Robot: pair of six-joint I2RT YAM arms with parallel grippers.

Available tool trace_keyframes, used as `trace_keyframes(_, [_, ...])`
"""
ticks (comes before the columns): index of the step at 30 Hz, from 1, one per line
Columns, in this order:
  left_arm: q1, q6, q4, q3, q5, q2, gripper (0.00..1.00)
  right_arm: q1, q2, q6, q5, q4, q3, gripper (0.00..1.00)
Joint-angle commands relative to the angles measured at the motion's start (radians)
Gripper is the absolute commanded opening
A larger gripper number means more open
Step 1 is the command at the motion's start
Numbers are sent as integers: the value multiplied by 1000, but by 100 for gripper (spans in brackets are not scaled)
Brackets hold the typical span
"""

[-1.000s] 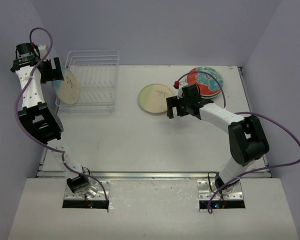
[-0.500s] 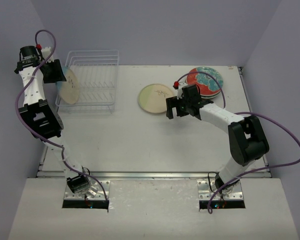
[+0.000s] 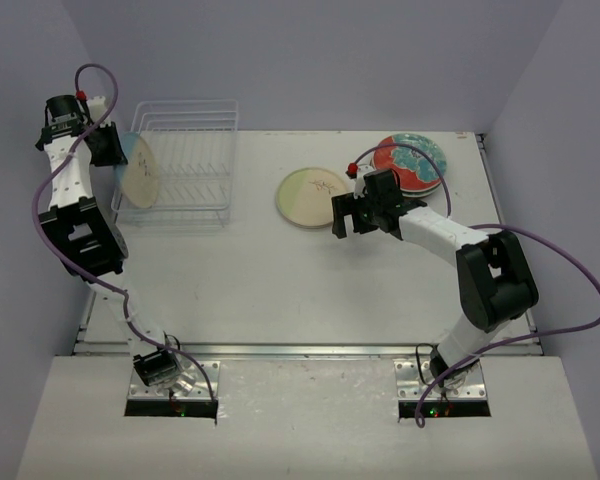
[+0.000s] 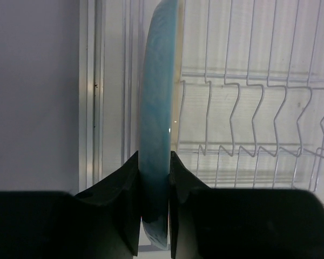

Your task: Unload the plates from the dish rack

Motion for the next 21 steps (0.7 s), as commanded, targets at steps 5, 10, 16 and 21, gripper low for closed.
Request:
trace_keyframes(5, [-26, -30, 46, 56, 46, -56, 0, 1, -43, 6, 6, 7, 11, 99])
trace_keyframes(10, [-28, -72, 52, 139, 74, -79, 0, 1, -59, 4, 11, -3, 14, 99])
trace_keyframes(16, [-55, -75, 134, 207, 3, -179, 0, 1, -78, -7, 20, -5, 17, 99])
trace_keyframes(21, [-82, -53, 248, 118, 0, -325, 0, 1, -97, 0, -21, 8, 19, 99])
